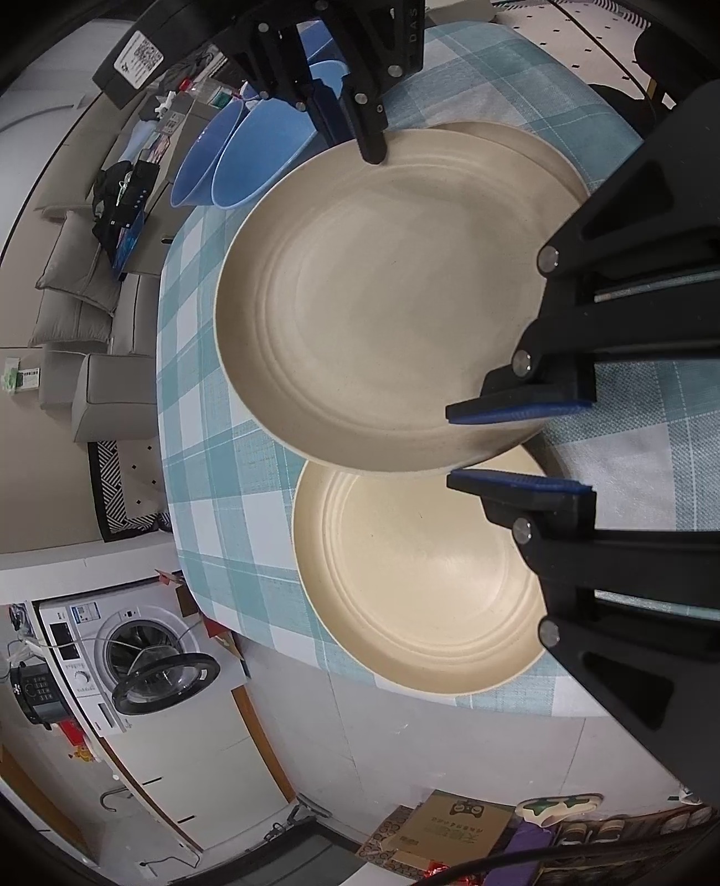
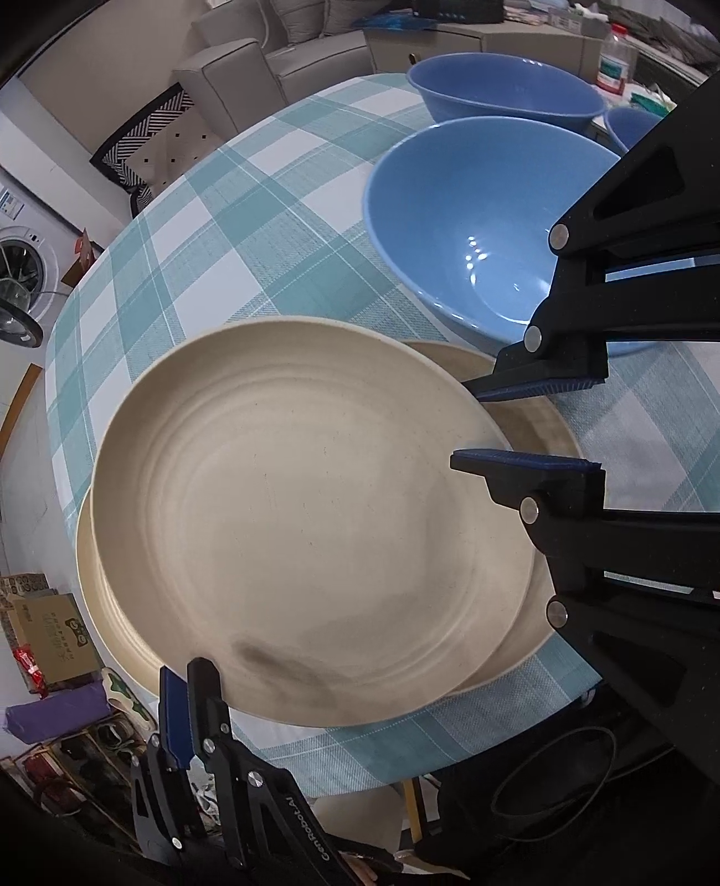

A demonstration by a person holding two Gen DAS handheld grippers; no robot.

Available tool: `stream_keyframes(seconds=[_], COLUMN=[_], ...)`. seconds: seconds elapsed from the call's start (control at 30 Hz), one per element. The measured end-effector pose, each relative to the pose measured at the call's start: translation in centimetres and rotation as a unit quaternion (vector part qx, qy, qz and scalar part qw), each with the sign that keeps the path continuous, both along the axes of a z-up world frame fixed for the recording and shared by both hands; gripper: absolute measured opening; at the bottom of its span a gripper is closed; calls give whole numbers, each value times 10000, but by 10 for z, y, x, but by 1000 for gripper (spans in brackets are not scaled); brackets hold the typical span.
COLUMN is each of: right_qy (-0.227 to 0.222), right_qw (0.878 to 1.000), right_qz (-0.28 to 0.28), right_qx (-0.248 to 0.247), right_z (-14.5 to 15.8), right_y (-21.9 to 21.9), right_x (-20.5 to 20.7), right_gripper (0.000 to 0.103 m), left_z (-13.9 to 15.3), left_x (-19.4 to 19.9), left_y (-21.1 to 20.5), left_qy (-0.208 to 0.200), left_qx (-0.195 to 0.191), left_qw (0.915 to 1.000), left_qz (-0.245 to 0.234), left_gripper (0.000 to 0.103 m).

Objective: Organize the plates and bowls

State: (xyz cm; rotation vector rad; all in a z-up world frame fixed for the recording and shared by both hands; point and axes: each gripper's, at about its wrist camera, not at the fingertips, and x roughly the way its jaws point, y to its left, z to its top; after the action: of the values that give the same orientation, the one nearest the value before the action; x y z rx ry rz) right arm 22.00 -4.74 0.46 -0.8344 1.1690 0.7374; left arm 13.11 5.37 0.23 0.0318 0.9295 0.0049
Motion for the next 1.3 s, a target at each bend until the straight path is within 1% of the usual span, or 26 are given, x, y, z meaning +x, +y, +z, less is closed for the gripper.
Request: stream_keyframes(seconds=[0.5,0.77,0.93,1.3], right_qy=[339,467,631,869], right_qw=[9973,9956,9936,9905], right_qz=[-630,-787,-913,-1058], right_qx=[192,201,222,97], right_z=[-12,-14,-16,-33], right_y=[-25,-31,-36,-38], right_x=[-16,-18,-17,-14], right_gripper=[16,18,18,22], left_z=[-1,-5,-9,-19], left_x=[11,20,23,32], left_y=[-14,-22,-27,-34], left_qy=[45,112,176,283], left_qx=[66,137,215,269], left_qw=[9995,9990,9984,9977], left_qz=[-311,-421,-483,-554], left_gripper=[14,14,14,14])
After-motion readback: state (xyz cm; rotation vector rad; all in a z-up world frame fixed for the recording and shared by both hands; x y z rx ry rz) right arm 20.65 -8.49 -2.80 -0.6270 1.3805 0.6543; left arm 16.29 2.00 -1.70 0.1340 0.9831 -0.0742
